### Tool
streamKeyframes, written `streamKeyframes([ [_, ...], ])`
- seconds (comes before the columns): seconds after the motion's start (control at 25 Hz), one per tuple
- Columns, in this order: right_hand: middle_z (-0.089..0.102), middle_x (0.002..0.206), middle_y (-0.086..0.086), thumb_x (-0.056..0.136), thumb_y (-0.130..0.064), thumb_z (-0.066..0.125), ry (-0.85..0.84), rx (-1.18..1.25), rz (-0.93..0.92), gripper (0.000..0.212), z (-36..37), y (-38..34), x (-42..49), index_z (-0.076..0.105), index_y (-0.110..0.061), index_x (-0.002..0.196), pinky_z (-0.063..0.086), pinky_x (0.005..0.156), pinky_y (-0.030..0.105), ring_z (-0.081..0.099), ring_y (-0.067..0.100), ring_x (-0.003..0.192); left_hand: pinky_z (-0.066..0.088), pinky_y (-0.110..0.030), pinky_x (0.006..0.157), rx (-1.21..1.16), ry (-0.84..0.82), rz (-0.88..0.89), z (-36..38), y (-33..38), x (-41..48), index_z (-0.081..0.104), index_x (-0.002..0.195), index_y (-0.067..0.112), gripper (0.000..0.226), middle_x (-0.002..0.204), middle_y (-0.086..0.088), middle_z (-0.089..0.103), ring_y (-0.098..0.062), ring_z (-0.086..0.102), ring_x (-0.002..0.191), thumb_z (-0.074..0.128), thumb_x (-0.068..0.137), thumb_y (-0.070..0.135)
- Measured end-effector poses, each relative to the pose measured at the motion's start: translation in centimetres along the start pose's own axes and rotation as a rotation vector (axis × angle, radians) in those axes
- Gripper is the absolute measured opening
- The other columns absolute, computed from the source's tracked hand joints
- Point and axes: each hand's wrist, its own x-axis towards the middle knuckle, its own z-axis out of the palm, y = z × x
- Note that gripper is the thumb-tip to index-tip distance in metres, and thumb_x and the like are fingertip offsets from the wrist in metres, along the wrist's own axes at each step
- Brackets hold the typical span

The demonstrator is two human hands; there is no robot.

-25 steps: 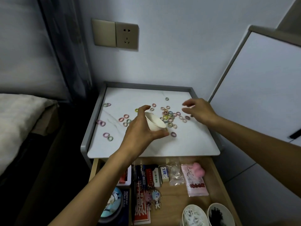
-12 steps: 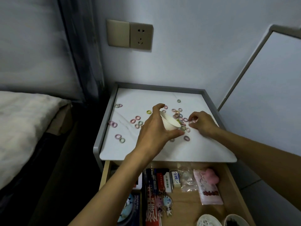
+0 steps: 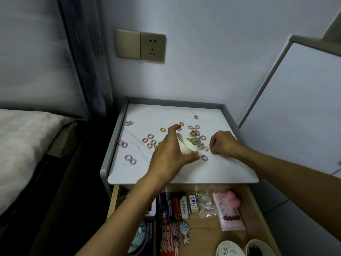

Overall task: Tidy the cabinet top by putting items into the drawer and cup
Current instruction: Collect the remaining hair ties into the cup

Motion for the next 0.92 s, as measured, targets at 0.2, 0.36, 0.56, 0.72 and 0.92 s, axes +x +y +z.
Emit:
streamKeyframes([
  [0.2,0.074,0.080,0.001,0.075,-0.006,0.075,0.184,0.376,-0.100,0.011,-3.9,-2.7,-2.4,0.074,-0.017,0.077,0.055,0.067,0.022,0.069,0.013,0.073,0.040,-0.026,0.081,0.017,-0.004,-0.013,-0.1,-0.4,0.1,0.026,0.145,0.029,0.096,0.135,-0.001,0.054,-0.020,0.052,0.114,0.085,0.069,0.039],
  [0.36,0.074,0.085,0.006,0.075,0.002,0.071,-0.117,0.559,-0.422,0.015,-7.5,-8.6,-5.9,0.074,-0.009,0.084,0.056,0.074,0.025,0.070,0.017,0.080,0.047,-0.029,0.081,-0.022,0.001,-0.022,0.1,0.0,0.3,0.028,0.142,0.030,0.095,0.123,0.004,0.057,-0.019,0.056,0.108,0.087,0.068,0.035],
  [0.56,0.075,0.083,0.000,0.075,-0.003,0.073,-0.248,0.421,-0.547,0.023,-6.3,-11.3,-6.6,0.077,-0.018,0.090,0.057,0.075,0.032,0.072,0.022,0.079,0.045,-0.024,0.075,-0.069,0.068,-0.039,-0.4,-0.2,0.9,0.033,0.137,0.027,0.089,0.109,0.015,0.056,-0.012,0.060,0.099,0.087,0.066,0.031],
  [0.72,0.074,0.091,0.009,0.084,-0.009,0.073,-0.011,0.636,-0.414,0.012,-6.5,-9.1,-2.6,0.074,-0.012,0.096,0.056,0.069,0.027,0.069,0.019,0.078,0.050,-0.033,0.081,-0.048,0.157,-0.073,-1.8,-0.6,1.3,0.030,0.139,0.030,0.093,0.117,0.003,0.056,-0.022,0.056,0.104,0.087,0.066,0.035],
  [0.92,0.063,0.118,0.008,0.077,-0.039,0.080,-0.023,0.213,0.028,0.051,-2.6,-3.9,4.7,0.063,-0.014,0.117,0.052,0.082,0.033,0.061,0.023,0.102,0.046,-0.026,0.079,-0.070,0.222,-0.092,-2.9,-0.8,1.8,0.032,0.140,0.029,0.090,0.127,-0.001,0.055,-0.021,0.054,0.111,0.087,0.068,0.034],
])
